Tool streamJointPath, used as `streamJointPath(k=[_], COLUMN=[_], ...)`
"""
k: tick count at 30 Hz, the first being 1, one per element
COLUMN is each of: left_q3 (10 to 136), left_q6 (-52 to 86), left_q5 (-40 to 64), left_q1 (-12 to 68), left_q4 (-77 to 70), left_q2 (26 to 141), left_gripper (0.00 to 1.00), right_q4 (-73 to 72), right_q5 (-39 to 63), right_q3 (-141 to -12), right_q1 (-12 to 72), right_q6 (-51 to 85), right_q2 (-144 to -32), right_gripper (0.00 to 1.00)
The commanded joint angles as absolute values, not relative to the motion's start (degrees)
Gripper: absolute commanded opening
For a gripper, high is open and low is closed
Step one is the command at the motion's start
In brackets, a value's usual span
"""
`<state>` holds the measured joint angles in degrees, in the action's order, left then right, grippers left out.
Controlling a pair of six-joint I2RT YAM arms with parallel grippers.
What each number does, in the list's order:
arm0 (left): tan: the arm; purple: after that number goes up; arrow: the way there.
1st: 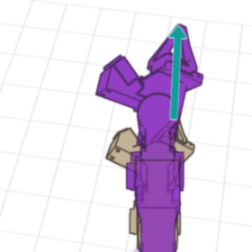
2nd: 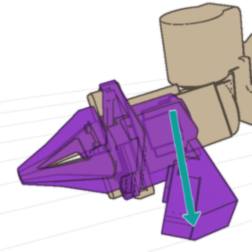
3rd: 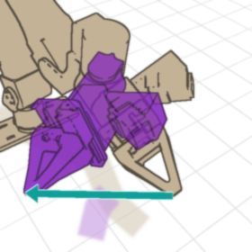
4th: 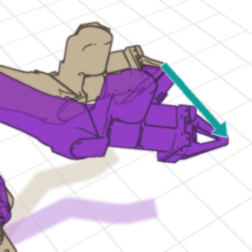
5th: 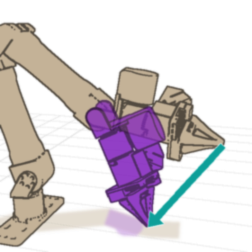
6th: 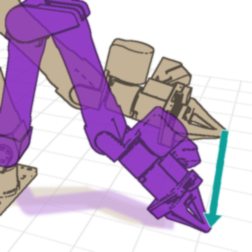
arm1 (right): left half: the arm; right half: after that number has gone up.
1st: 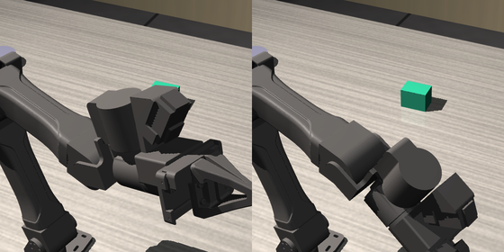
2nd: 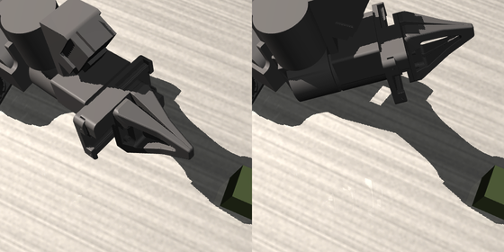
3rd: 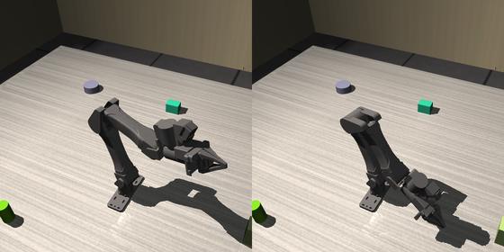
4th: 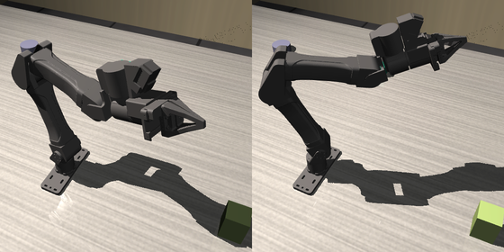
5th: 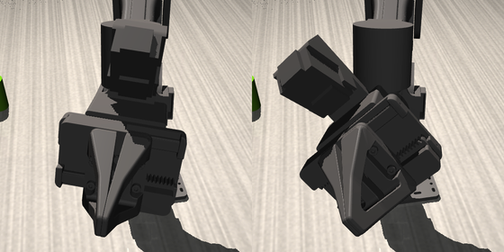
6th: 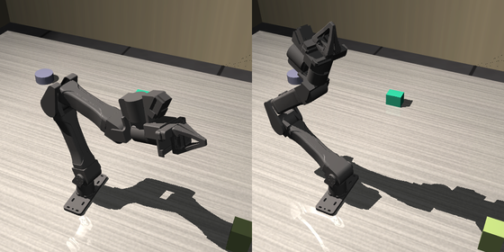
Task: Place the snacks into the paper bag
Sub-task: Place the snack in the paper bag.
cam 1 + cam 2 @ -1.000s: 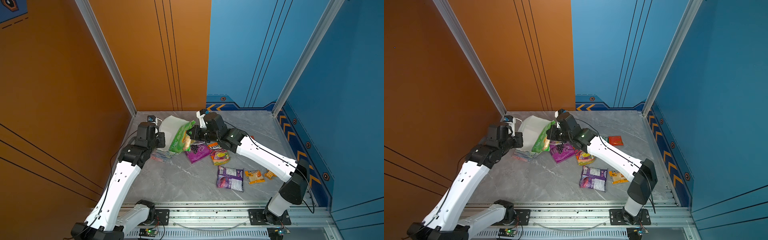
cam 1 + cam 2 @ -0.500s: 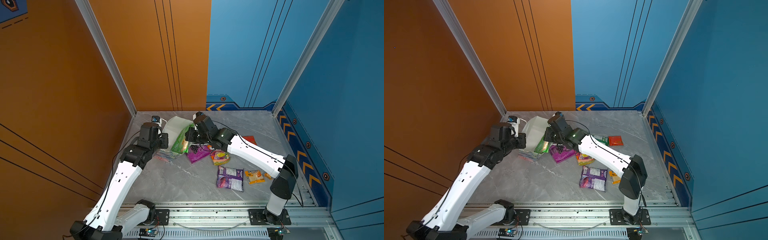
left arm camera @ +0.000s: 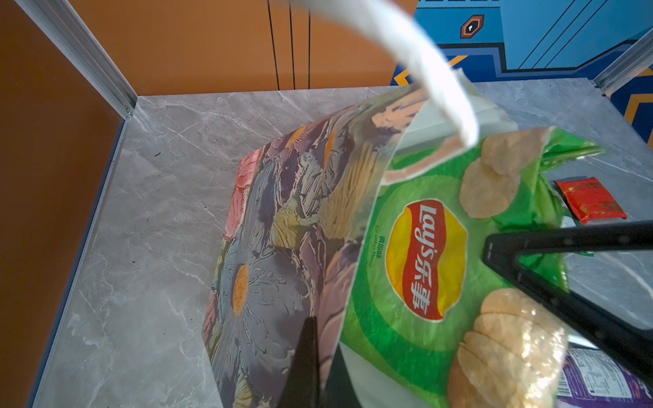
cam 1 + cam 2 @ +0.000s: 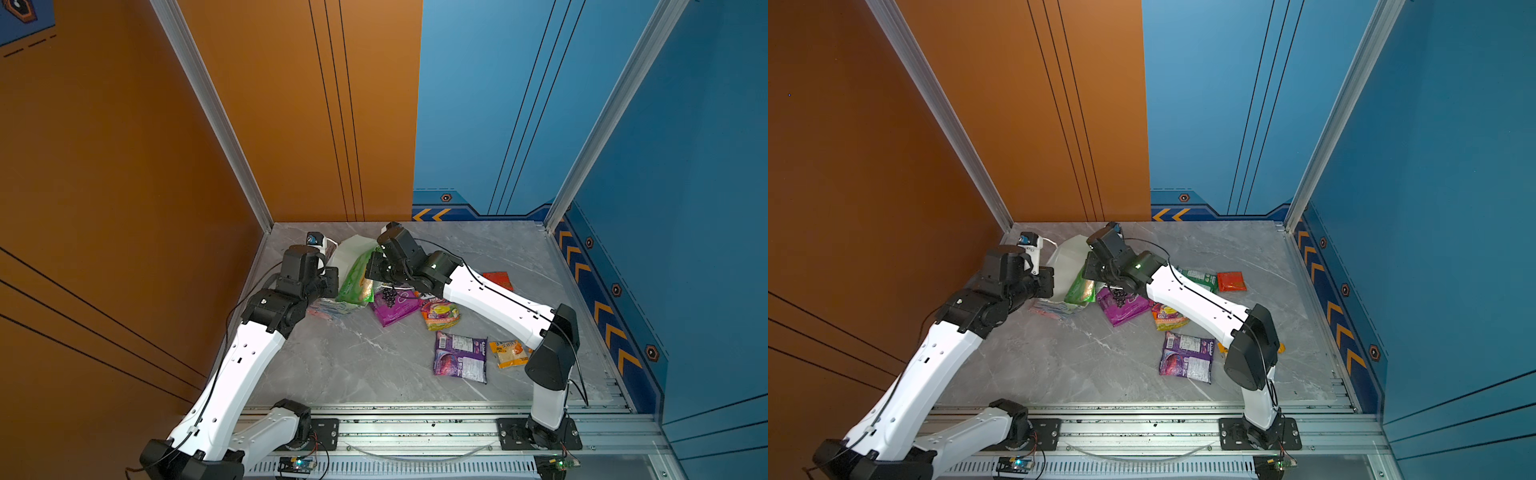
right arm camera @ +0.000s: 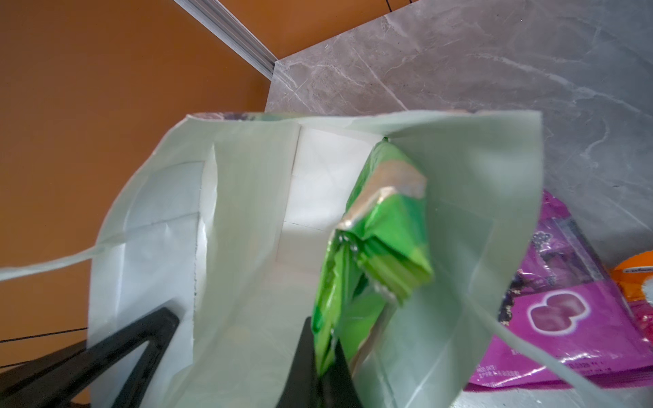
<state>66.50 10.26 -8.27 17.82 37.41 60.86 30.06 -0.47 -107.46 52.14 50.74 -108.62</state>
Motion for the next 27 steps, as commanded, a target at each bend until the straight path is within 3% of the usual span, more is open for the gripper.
streamJointPath(k=[1,12,18,27], left_q3=[65.9,66.8,66.2,65.2], left_q6=[9.3,8.8,8.9,9.9], left_q5=[-7.1,-7.5,-4.5,-6.8], left_q1=[18.5,19.8,19.8,18.8], left_q4=[36.7,38.2,36.5,34.9], left_q2=[61.7,62.3,60.2,58.4], left_gripper=[0.00,0.00,0.00,0.00], right_q4=[30.5,27.6,23.6,20.8], right_q5=[1.3,0.0,4.4,0.1], right_q3=[-111.0,-107.4,-104.6,-99.3], right_q1=[52.4,51.9,49.4,52.3], right_q6=[51.9,53.4,56.7,57.3], right_q2=[-108.4,-109.7,-110.6,-109.5], right_gripper=[0.00,0.00,0.00,0.02])
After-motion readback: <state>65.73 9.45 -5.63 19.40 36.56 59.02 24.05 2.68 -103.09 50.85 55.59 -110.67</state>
